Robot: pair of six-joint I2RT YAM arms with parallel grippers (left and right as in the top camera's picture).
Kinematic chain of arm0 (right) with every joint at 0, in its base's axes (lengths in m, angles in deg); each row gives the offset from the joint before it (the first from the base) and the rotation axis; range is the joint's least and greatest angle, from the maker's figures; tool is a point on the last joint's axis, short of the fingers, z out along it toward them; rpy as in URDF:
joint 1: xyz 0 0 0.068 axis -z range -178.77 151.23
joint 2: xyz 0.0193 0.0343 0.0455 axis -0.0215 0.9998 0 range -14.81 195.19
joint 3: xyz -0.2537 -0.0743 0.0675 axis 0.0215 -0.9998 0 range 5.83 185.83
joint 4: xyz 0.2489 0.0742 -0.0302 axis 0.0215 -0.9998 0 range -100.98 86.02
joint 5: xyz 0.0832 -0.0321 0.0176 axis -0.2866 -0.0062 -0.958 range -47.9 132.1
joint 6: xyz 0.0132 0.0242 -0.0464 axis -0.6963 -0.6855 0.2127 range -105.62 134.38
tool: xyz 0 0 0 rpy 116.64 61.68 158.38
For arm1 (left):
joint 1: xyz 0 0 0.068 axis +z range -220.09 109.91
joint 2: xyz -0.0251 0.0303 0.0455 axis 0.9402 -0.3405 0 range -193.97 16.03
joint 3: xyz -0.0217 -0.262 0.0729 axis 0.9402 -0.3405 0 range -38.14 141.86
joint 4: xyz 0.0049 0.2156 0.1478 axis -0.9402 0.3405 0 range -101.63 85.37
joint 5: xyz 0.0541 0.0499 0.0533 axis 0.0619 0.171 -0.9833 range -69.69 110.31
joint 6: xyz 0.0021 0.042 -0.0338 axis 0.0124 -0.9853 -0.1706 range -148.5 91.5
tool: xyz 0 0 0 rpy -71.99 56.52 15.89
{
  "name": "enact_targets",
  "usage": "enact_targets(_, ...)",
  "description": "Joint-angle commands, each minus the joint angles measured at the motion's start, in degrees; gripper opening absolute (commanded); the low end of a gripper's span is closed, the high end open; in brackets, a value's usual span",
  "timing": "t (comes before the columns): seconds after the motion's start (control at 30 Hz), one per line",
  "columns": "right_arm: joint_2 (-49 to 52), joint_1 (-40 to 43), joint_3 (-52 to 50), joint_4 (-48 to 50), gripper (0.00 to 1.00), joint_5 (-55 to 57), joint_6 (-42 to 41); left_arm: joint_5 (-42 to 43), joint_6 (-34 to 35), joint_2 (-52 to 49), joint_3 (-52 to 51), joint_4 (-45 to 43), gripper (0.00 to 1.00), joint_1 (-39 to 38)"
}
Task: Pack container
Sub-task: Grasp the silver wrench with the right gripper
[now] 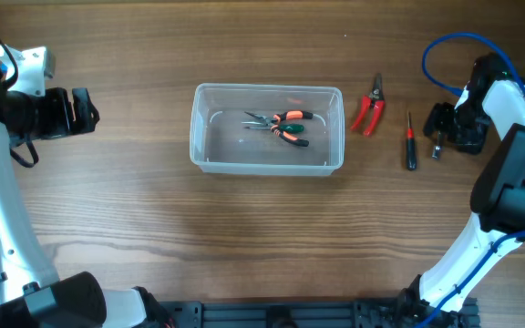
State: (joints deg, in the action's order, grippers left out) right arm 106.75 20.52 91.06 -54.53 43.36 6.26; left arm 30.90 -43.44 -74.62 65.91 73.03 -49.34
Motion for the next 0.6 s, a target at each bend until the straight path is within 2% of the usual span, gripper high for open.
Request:
enact_targets(0.0, 2.0, -0.1, -0.6, 0.3, 0.48, -2.8, 0.4, 1.0, -1.1, -0.1, -0.2, 0.0, 1.0, 0.1)
enact_targets(0.23, 2.0, -0.1, -0.6, 0.2, 0.28, -2.8, 0.4, 1.0, -1.1, -0.1, -0.2, 0.0, 1.0, 0.1)
enact_targets(0.33, 2.0, -0.1, -0.6, 0.1, 0.14, -2.8, 0.5, 1.0, -1.1, -0.1, -0.2, 0.0, 1.0, 0.1)
enact_targets(0.57, 2.0, -0.1, -0.6, 0.0, 0.04, -2.8, 0.6, 1.0, -1.1, -0.1, -0.2, 0.0, 1.0, 0.1)
